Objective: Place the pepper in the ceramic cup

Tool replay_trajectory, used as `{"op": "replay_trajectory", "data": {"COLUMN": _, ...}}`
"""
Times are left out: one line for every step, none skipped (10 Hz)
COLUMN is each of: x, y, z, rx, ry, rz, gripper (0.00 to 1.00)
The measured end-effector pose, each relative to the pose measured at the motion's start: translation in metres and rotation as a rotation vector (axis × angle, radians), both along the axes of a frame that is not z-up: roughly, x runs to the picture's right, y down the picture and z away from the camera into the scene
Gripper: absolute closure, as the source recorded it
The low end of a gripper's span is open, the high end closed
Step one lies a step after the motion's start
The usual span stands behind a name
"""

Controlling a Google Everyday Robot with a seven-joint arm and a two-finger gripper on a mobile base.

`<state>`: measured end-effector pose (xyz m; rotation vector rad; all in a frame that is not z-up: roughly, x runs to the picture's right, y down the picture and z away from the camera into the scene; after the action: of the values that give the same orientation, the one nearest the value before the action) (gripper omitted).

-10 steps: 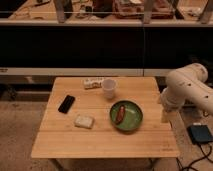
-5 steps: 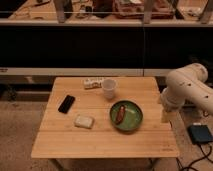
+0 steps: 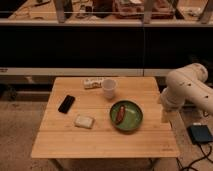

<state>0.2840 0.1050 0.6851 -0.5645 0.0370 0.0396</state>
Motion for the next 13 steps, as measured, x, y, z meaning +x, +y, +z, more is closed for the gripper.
{"op": "replay_trajectory", "data": {"x": -0.001, "y": -0.001, "z": 0.003, "rx": 0.007, "ry": -0.019, "rz": -0.017, "gripper": 0.35}}
{"op": "replay_trajectory", "data": {"x": -0.005, "y": -0.004, "z": 0.006, "rx": 0.017, "ry": -0.045, "rz": -0.040, "gripper": 0.35}}
{"op": "replay_trajectory", "data": {"x": -0.015, "y": -0.009, "z": 0.011, "rx": 0.038, "ry": -0.108, "rz": -0.096, "gripper": 0.35}}
{"op": "replay_trajectory", "data": {"x": -0.026, "y": -0.012, "z": 0.013, "rx": 0.054, "ry": -0.165, "rz": -0.146, "gripper": 0.35}}
{"op": "replay_trajectory", "data": {"x": -0.039, "y": -0.014, "z": 0.015, "rx": 0.067, "ry": -0.236, "rz": -0.212, "gripper": 0.35}}
{"op": "replay_trajectory", "data": {"x": -0.051, "y": -0.016, "z": 0.016, "rx": 0.079, "ry": -0.309, "rz": -0.286, "gripper": 0.35}}
{"op": "replay_trajectory", "data": {"x": -0.063, "y": -0.016, "z": 0.018, "rx": 0.087, "ry": -0.376, "rz": -0.359, "gripper": 0.35}}
{"op": "replay_trajectory", "data": {"x": -0.069, "y": -0.017, "z": 0.019, "rx": 0.094, "ry": -0.415, "rz": -0.403, "gripper": 0.35}}
{"op": "replay_trajectory", "data": {"x": -0.074, "y": -0.017, "z": 0.019, "rx": 0.099, "ry": -0.443, "rz": -0.434, "gripper": 0.35}}
{"op": "replay_trajectory", "data": {"x": -0.076, "y": -0.017, "z": 0.020, "rx": 0.101, "ry": -0.459, "rz": -0.452, "gripper": 0.35}}
{"op": "replay_trajectory", "data": {"x": -0.077, "y": -0.018, "z": 0.020, "rx": 0.102, "ry": -0.461, "rz": -0.454, "gripper": 0.35}}
{"op": "replay_trajectory", "data": {"x": -0.076, "y": -0.018, "z": 0.020, "rx": 0.105, "ry": -0.462, "rz": -0.455, "gripper": 0.35}}
{"op": "replay_trajectory", "data": {"x": -0.078, "y": -0.020, "z": 0.021, "rx": 0.114, "ry": -0.470, "rz": -0.468, "gripper": 0.35}}
